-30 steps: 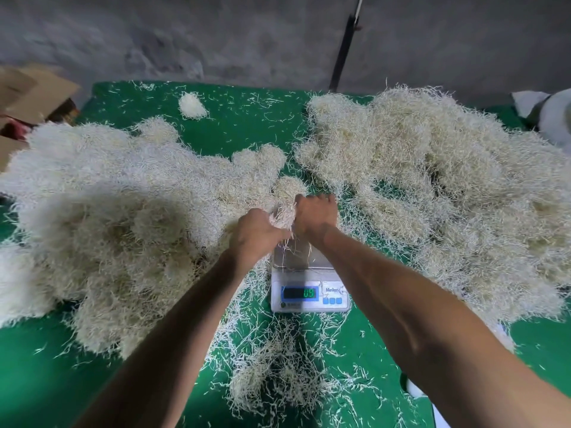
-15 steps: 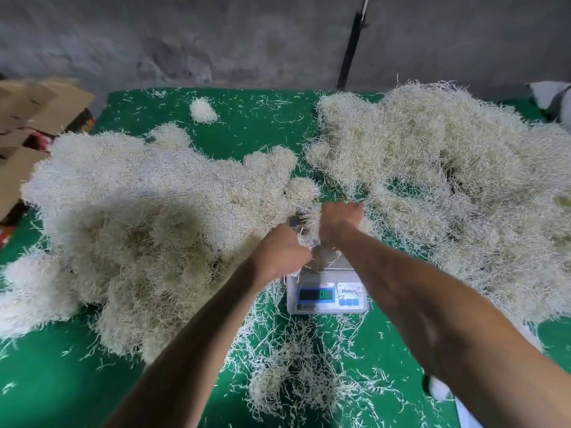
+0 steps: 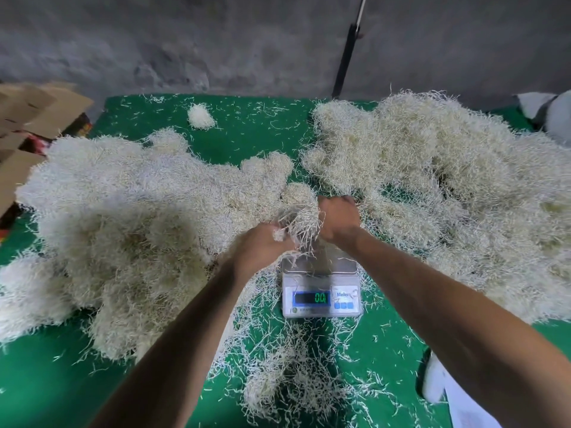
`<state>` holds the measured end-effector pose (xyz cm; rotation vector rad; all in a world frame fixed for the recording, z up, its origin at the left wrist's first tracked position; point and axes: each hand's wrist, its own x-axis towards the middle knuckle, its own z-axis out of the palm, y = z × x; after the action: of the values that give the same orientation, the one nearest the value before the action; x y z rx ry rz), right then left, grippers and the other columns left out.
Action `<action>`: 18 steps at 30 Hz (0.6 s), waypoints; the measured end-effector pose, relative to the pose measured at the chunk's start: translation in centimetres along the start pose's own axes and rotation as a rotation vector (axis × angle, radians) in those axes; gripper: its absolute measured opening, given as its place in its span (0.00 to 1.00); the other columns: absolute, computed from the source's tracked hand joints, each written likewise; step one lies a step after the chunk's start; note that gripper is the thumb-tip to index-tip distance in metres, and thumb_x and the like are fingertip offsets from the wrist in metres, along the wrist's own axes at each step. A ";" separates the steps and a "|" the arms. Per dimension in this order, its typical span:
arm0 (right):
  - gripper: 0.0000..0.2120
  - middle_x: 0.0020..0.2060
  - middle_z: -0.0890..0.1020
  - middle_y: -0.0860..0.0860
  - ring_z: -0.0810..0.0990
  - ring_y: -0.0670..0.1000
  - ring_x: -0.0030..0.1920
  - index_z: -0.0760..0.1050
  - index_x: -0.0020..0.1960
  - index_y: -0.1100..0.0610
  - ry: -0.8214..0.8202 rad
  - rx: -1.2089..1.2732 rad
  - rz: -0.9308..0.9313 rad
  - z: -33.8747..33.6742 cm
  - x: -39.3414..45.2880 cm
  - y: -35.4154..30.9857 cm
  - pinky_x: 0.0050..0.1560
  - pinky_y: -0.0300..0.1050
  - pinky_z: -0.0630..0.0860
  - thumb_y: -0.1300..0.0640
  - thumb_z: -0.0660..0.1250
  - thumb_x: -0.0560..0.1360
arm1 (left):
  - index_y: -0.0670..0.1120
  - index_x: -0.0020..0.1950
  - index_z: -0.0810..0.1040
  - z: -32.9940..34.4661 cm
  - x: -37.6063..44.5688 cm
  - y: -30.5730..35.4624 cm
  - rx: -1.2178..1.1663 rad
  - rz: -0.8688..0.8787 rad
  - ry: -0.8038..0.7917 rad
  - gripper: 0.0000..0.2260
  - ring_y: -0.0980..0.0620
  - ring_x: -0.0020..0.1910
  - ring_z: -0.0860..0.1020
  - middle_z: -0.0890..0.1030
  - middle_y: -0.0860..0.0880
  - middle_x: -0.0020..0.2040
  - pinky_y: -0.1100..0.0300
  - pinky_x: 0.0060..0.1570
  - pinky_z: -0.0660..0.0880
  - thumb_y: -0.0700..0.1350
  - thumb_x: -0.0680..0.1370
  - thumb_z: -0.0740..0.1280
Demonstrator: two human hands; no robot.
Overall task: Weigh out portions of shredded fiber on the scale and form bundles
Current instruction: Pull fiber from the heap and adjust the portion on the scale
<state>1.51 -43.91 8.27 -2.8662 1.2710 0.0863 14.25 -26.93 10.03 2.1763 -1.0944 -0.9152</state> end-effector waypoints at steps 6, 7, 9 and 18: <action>0.29 0.43 0.81 0.51 0.81 0.54 0.50 0.70 0.69 0.56 -0.059 0.007 0.127 -0.3 -0.6 1.8 0.75 0.60 0.65 0.50 0.77 0.73 | 0.50 0.48 0.78 -0.4 -0.9 0.3 -0.133 0.092 0.229 0.13 0.53 0.35 0.72 0.74 0.52 0.38 0.59 0.39 0.71 0.59 0.74 0.67; 0.30 0.47 0.82 0.52 0.81 0.55 0.54 0.69 0.70 0.57 -0.060 -0.012 0.129 0.0 -0.8 2.1 0.76 0.60 0.64 0.50 0.77 0.73 | 0.49 0.49 0.75 -0.8 -1.4 -0.6 -0.147 0.136 0.330 0.10 0.52 0.39 0.72 0.75 0.51 0.41 0.56 0.39 0.71 0.50 0.72 0.71; 0.31 0.50 0.83 0.53 0.81 0.56 0.57 0.68 0.70 0.57 -0.082 -0.040 0.143 0.5 -1.1 2.2 0.77 0.60 0.64 0.49 0.77 0.73 | 0.55 0.51 0.67 -1.1 -2.2 -1.9 -0.126 0.238 0.465 0.25 0.52 0.39 0.75 0.80 0.51 0.51 0.57 0.34 0.72 0.29 0.69 0.71; 0.52 0.76 0.62 0.65 0.62 0.65 0.77 0.47 0.81 0.57 -0.190 0.163 0.177 1.2 -0.6 -0.9 0.77 0.71 0.53 0.45 0.76 0.71 | 0.46 0.68 0.74 -1.0 -3.9 -1.3 -0.642 0.054 0.475 0.23 0.50 0.61 0.75 0.77 0.48 0.63 0.57 0.61 0.77 0.47 0.73 0.69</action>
<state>1.72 -42.77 7.07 -2.5374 1.4175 0.2379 13.96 -22.80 11.04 1.6850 -0.5263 -0.5692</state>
